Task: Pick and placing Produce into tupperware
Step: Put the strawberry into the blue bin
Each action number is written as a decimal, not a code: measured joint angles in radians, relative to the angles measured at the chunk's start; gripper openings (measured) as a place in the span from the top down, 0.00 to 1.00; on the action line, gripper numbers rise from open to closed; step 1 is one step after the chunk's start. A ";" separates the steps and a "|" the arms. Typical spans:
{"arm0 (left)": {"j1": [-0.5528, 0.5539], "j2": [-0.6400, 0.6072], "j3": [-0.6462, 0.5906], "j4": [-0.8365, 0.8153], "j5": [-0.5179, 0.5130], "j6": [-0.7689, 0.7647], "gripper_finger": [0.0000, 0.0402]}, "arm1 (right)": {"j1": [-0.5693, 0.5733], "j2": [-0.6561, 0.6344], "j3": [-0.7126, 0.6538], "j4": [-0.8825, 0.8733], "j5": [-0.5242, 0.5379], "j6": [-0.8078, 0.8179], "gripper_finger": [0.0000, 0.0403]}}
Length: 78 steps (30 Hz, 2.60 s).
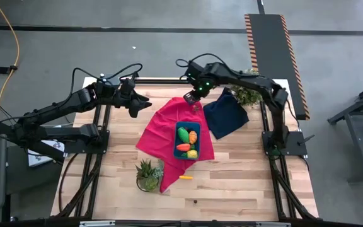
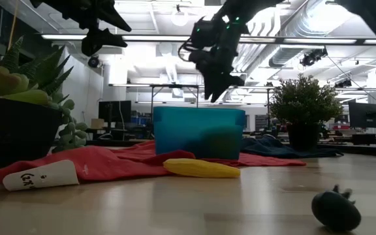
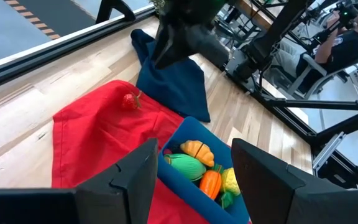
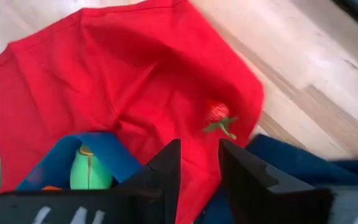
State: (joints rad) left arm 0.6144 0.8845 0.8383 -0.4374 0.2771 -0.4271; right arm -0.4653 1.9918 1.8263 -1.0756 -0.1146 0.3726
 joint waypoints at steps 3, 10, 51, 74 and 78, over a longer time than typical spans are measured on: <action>0.000 0.000 0.000 -0.003 0.000 0.000 0.52 | -0.005 0.044 0.025 0.002 -0.027 -0.038 0.75; 0.000 0.001 0.000 -0.009 0.000 0.000 0.52 | -0.012 0.112 0.026 -0.040 -0.030 -0.082 0.61; 0.000 0.002 0.000 -0.009 -0.001 0.000 0.52 | -0.019 0.247 0.024 0.066 -0.027 -0.104 0.40; 0.000 0.002 0.000 -0.010 -0.001 0.002 0.52 | -0.019 0.253 0.024 0.062 -0.011 -0.119 0.40; 0.000 0.002 0.000 -0.010 -0.001 0.002 0.52 | -0.019 0.266 0.026 0.054 -0.011 -0.120 0.40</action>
State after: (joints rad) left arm 0.6147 0.8864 0.8383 -0.4477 0.2764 -0.4248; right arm -0.4844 2.2575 1.8519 -1.0216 -0.1258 0.2527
